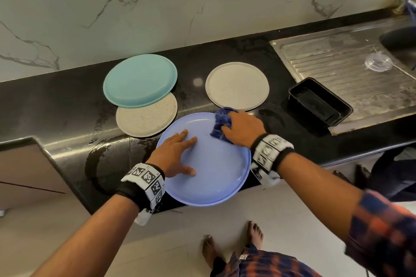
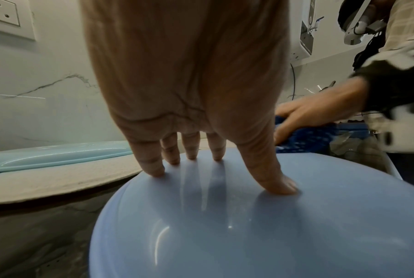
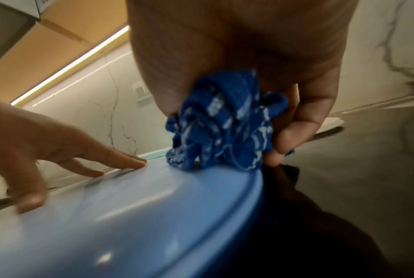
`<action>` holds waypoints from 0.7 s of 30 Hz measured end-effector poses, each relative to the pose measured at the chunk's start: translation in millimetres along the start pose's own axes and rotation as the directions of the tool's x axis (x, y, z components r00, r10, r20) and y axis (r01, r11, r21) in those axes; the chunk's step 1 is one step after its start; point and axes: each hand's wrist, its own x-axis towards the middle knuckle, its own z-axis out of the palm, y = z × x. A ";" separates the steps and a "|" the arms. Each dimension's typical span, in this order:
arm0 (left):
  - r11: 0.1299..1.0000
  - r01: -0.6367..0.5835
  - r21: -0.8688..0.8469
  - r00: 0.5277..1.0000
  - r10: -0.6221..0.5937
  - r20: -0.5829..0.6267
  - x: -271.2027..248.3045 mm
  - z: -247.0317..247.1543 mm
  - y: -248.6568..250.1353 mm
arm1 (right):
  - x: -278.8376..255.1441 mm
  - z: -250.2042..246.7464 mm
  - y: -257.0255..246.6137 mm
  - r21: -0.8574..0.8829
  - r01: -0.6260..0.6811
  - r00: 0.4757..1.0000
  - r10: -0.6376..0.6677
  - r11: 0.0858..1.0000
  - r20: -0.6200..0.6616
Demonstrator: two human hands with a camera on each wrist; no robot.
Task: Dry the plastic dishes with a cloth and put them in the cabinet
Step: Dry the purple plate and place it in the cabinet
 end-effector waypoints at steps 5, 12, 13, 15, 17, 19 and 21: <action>1.000 -0.010 -0.008 1.000 0.010 -0.017 0.0 2.6 -1.0 | -83.1 12.0 29.9 0.020 -0.113 0.993 0.113 0.993 -0.013; 1.000 -0.027 0.006 0.999 0.027 -0.020 -0.4 1.6 0.3 | -83.4 12.2 22.8 -0.042 -0.133 0.991 0.132 0.990 -0.039; 1.000 -0.028 0.009 0.999 0.028 -0.017 -0.5 1.0 0.8 | -70.5 7.9 21.6 -0.035 -0.126 0.992 0.125 0.991 -0.033; 1.000 -0.028 0.008 1.000 0.028 -0.011 -0.4 0.1 1.7 | -39.4 -2.4 15.6 -0.057 -0.075 0.997 0.075 0.996 -0.013; 1.000 -0.025 0.004 1.000 0.025 -0.004 0.2 -0.6 2.3 | -5.7 -15.7 2.7 -0.114 0.010 1.000 -0.007 0.993 0.026; 1.000 -0.021 0.001 1.000 0.021 0.002 0.5 -1.3 3.1 | 25.8 -27.5 -17.9 -0.156 0.112 0.991 -0.099 0.981 0.088; 1.000 -0.017 -0.001 1.000 0.017 0.014 0.2 -2.9 4.7 | 52.2 -33.0 -44.6 -0.209 0.226 0.967 -0.193 0.951 0.166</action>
